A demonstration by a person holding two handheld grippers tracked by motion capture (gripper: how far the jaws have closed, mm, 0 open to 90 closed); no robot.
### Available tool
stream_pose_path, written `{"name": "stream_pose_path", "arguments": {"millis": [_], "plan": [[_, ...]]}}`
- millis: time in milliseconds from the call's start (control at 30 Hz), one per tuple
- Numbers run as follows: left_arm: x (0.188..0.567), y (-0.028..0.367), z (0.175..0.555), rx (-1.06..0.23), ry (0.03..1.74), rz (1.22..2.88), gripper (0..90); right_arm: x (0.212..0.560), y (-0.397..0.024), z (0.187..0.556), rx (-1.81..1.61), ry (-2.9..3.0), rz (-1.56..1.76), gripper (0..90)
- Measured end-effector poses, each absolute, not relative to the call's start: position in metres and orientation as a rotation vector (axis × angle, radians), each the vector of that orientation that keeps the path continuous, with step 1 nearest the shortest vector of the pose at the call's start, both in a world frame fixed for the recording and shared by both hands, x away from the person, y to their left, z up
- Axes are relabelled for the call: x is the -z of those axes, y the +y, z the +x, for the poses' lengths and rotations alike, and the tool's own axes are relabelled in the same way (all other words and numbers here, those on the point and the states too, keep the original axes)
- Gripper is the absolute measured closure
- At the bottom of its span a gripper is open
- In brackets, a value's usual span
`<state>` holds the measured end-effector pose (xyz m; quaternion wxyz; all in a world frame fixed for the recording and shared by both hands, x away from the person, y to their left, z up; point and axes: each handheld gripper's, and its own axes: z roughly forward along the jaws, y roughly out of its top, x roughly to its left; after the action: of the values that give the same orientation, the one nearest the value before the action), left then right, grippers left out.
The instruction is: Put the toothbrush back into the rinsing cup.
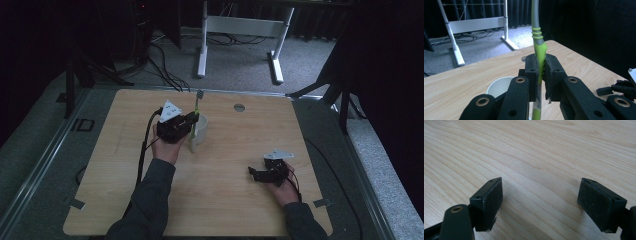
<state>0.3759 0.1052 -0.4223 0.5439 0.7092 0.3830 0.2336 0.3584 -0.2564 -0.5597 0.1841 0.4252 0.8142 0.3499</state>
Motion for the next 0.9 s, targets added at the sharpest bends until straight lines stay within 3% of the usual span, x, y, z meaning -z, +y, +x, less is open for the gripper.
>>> {"name": "stream_pose_path", "arguments": {"millis": [900], "plan": [[0.433,0.11,0.382,-0.582,0.916,1.632,82.0,0.56,-0.256,0.358,-0.986,2.296,1.197,19.9]]}}
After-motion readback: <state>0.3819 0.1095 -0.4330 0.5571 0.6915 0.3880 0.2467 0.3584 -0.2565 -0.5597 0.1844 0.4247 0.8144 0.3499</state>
